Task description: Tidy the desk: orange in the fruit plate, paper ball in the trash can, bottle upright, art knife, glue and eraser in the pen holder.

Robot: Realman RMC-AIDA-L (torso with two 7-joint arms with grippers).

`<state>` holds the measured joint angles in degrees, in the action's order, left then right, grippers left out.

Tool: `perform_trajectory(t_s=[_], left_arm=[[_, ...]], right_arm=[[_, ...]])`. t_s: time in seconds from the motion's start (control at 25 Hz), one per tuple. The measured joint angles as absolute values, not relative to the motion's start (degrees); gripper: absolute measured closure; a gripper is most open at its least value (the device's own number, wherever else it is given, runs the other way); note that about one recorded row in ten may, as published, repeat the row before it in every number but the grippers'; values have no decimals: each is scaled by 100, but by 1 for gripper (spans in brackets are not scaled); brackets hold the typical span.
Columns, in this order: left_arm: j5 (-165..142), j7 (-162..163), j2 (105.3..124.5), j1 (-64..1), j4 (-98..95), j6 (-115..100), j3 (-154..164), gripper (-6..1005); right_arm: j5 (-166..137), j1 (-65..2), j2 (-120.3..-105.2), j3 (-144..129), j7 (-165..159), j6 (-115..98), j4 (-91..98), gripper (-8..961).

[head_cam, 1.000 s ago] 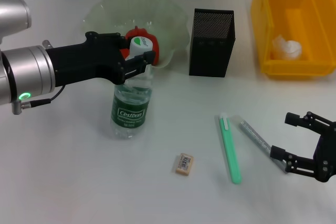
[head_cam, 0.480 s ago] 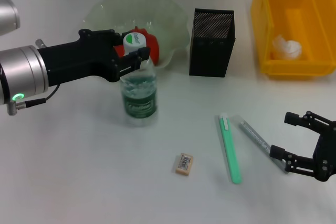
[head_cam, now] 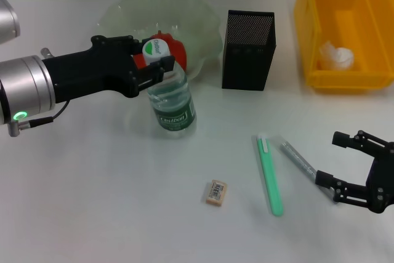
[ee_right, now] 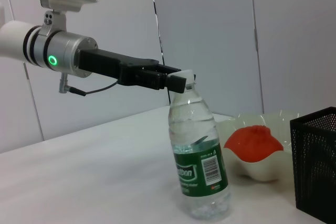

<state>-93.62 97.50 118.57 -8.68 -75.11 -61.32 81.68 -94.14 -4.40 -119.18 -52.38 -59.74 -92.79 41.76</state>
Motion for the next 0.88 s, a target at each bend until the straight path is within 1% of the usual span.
perform_trajectory(t_s=[0.6, 0.76, 0.84, 0.88], left_arm=[[-9088, 9581, 11875, -923, -7417, -6064, 8166, 478], [-9087, 9519, 11874, -910, -7509, -6080, 8159, 305], [-9046, 9457, 11871, -805, -7669, -6066, 8117, 218], [-8997, 9390, 11871, -751, -7731, -6056, 8099, 216]], right_arm=[[-9446, -443, -11914, -5259, -6170, -9290, 4293, 113], [-9554, -445, -11912, -5237, -6486, -9325, 4516, 113], [-9579, -442, -11910, -5228, -6849, -9391, 4786, 113], [-9602, -440, -11909, -5227, -7091, -9432, 4975, 113]])
